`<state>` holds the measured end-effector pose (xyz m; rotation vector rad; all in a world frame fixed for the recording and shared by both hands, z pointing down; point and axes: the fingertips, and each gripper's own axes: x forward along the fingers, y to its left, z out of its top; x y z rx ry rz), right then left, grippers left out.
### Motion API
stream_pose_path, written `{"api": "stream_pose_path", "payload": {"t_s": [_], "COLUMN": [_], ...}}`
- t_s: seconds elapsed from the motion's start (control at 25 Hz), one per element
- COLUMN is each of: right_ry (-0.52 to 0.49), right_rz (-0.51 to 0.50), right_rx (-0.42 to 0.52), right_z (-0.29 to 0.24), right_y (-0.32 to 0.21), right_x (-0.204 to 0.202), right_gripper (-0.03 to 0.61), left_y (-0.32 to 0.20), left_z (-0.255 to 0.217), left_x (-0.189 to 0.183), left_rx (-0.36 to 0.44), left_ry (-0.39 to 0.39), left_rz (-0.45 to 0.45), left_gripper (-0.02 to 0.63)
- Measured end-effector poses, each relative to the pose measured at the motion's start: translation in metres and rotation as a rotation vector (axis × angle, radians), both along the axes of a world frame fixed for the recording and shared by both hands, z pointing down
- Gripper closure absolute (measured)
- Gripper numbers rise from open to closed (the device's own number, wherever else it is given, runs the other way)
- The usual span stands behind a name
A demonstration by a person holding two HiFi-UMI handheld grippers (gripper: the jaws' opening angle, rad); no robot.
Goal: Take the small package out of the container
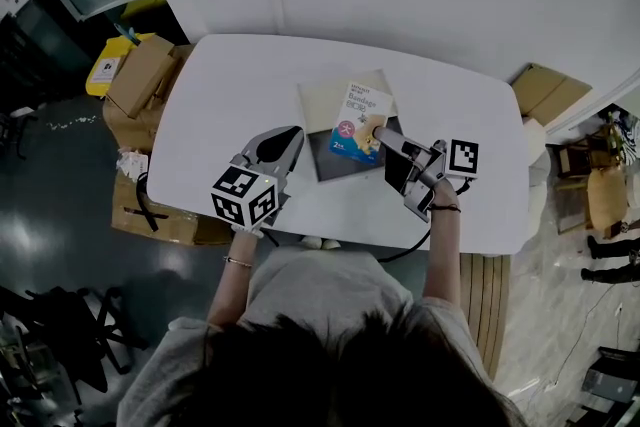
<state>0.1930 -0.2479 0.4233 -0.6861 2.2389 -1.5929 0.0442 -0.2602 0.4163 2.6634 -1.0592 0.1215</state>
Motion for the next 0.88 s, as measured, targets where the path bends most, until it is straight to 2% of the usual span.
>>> {"api": "stream_pose_path", "payload": {"t_s": [0.88], "right_ry": [-0.006], "right_rz": [0.016], "right_rx": [0.043], "right_z": [-0.0047], "right_y": [0.0085], "right_x": [0.0007], "right_gripper": [0.474], "left_y": [0.0090], "left_z": [-0.0108], "left_x": [0.0009], "left_rx": [0.033], "left_ry": [0.002], "left_rz": [-0.012], "left_gripper": [0.620]}}
